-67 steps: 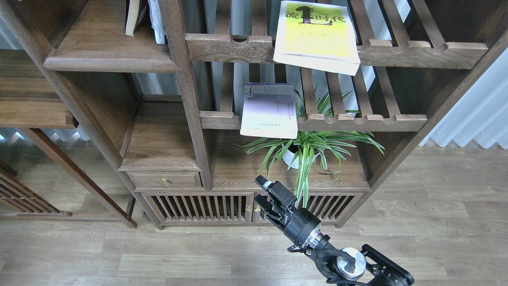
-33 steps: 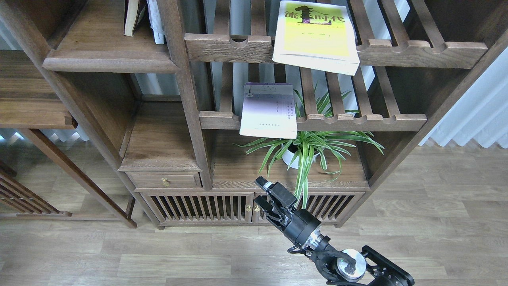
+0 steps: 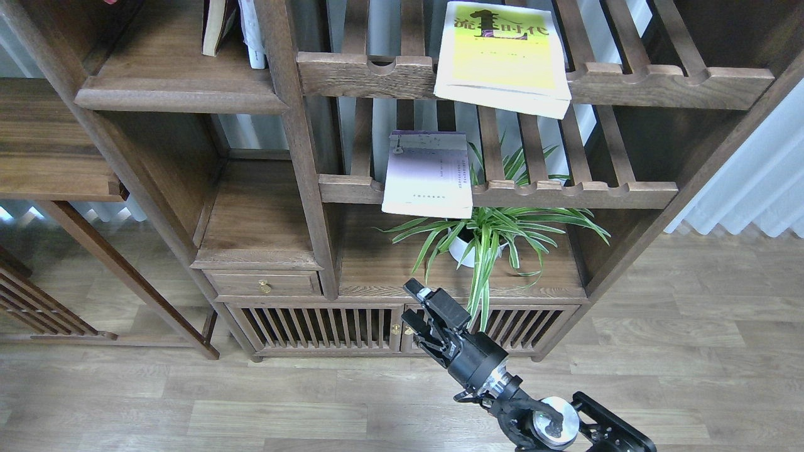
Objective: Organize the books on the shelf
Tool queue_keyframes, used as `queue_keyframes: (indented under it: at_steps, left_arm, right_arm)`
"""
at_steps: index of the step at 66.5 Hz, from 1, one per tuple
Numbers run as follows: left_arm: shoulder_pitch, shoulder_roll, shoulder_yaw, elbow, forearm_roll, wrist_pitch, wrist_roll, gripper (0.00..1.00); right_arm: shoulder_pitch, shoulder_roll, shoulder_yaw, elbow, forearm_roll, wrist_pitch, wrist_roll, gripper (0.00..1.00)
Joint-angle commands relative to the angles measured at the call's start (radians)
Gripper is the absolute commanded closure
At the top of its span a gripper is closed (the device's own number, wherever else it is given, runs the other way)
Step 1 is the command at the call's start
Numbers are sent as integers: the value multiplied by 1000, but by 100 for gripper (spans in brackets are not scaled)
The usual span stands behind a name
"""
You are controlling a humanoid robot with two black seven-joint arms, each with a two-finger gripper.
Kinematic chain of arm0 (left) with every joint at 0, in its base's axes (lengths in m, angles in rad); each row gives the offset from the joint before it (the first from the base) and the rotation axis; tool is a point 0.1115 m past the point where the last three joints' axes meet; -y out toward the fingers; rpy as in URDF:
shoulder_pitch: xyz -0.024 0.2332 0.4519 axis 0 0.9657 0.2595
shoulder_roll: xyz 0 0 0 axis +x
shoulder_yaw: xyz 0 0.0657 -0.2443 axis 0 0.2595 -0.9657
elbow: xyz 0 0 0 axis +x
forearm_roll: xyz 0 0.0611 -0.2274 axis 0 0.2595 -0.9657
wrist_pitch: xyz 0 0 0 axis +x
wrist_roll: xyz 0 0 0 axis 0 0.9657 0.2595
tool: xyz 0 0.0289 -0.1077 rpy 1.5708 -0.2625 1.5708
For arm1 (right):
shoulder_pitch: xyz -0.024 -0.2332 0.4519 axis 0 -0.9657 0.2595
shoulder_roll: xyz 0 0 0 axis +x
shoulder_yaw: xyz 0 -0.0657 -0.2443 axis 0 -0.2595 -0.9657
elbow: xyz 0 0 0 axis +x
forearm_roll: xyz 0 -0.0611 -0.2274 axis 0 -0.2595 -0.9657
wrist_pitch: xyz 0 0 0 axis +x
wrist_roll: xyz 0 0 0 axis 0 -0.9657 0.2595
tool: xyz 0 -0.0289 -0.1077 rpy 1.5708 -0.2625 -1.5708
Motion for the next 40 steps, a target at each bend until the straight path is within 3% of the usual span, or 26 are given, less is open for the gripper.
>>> queue_keyframes:
  at_steps: [1, 19, 40]
  left_arm:
    - [-42, -30, 19, 58, 24, 0, 0, 95]
    - [-148, -136, 79, 224, 41, 0, 0, 95]
    - [-142, -190, 95, 270, 72, 0, 0, 95]
  right_arm:
    - [0, 0, -6, 0, 0, 0, 0, 2]
    - [2, 0, -8, 9, 0, 0, 0, 2]
    - [0, 0, -2, 11, 1, 0, 0, 2]
